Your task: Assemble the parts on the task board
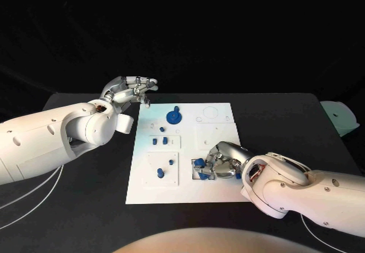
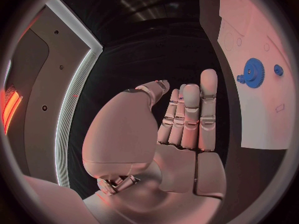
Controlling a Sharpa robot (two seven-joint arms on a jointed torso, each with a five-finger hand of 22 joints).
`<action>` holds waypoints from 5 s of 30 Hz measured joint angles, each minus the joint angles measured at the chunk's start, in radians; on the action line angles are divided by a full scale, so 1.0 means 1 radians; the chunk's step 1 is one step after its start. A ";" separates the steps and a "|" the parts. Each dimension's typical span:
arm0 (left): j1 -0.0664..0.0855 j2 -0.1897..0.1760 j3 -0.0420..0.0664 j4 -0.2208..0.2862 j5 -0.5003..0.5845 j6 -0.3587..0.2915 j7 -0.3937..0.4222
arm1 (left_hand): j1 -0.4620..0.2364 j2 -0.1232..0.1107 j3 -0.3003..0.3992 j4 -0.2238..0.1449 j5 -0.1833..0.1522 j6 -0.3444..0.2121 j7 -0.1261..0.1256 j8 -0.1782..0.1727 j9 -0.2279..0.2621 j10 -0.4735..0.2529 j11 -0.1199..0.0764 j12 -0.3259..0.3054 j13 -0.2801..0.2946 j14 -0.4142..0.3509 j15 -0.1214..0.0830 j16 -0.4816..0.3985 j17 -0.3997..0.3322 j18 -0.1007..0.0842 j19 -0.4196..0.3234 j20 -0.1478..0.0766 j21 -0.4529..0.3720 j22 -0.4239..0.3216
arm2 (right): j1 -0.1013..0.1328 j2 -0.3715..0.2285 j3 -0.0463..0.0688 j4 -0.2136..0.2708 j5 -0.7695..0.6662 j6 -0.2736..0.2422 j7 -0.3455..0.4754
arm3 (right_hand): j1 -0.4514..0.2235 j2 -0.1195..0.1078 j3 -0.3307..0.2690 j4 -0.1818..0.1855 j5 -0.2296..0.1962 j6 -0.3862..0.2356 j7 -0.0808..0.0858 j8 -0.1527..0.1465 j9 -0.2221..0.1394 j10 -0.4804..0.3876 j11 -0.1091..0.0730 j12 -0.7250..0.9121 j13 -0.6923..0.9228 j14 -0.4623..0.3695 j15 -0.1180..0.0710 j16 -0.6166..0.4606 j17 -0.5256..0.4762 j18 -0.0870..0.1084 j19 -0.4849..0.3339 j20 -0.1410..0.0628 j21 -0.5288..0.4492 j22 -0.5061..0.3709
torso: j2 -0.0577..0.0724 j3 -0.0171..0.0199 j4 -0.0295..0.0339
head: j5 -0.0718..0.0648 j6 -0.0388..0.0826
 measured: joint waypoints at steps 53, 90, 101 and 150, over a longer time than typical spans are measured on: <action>0.000 -0.008 -0.001 0.002 0.000 0.000 -0.009 | 0.000 0.000 0.000 0.000 0.000 -0.003 -0.004 0.004 0.000 -0.004 -0.004 0.004 0.001 0.000 0.000 0.004 0.006 0.000 0.000 0.000 0.000 0.002 | -0.002 -0.103 0.000 0.085 -0.047 0.008 0.089 | 0.153 0.064 -0.233 -0.007 -0.079 -0.026 -0.010 0.039 0.015 -0.001 -0.001 -0.010 0.001 -0.004 -0.003 0.004 -0.001 0.000 0.000 -0.007 0.000 0.000 | 0.000 0.0007 -0.0009 | 0.000 0.000; 0.000 -0.007 -0.001 0.000 0.001 0.000 -0.011 | -0.008 0.000 -0.003 0.003 0.000 -0.003 -0.004 0.004 0.001 -0.007 0.000 0.008 0.003 0.000 0.000 0.004 0.005 0.000 0.000 0.000 0.000 0.002 | -0.007 -0.012 -0.002 -0.012 -0.091 0.070 0.073 | 0.248 0.077 -0.254 -0.007 -0.116 -0.020 -0.016 0.039 0.003 0.001 -0.003 0.008 0.006 -0.004 -0.003 0.004 0.000 0.000 0.000 -0.007 0.000 0.000 | 0.000 -0.0007 -0.0003 | 0.005 -0.006; 0.000 -0.009 -0.001 0.001 0.001 0.000 -0.011 | -0.008 0.000 -0.003 0.003 0.000 -0.003 -0.004 0.008 0.002 -0.007 0.000 0.013 0.003 0.000 0.000 0.004 0.005 0.000 0.000 0.000 0.000 0.002 | -0.008 -0.006 -0.002 -0.019 -0.097 0.084 0.068 | 0.274 0.075 -0.287 -0.003 -0.190 -0.020 -0.016 0.039 -0.001 0.000 -0.003 0.002 0.007 -0.004 -0.003 0.004 0.000 0.000 0.000 -0.007 0.000 0.000 | 0.001 0.0004 -0.0009 | 0.006 -0.008; 0.000 -0.012 -0.003 0.000 0.000 0.007 -0.014 | -0.008 0.000 -0.003 0.003 0.000 -0.007 0.000 0.008 0.002 -0.011 -0.004 0.013 0.004 0.000 0.000 0.004 -0.002 0.000 0.000 0.000 0.000 0.001 | -0.026 -0.271 -0.012 0.043 -0.142 -0.050 0.062 | 0.301 0.135 -0.353 -0.003 -0.094 -0.054 0.019 -0.058 -0.062 -0.010 0.025 -0.041 0.197 -0.004 0.011 0.004 -0.001 0.000 0.000 0.008 0.000 0.000 | -0.003 -0.0018 -0.0082 | -0.032 0.002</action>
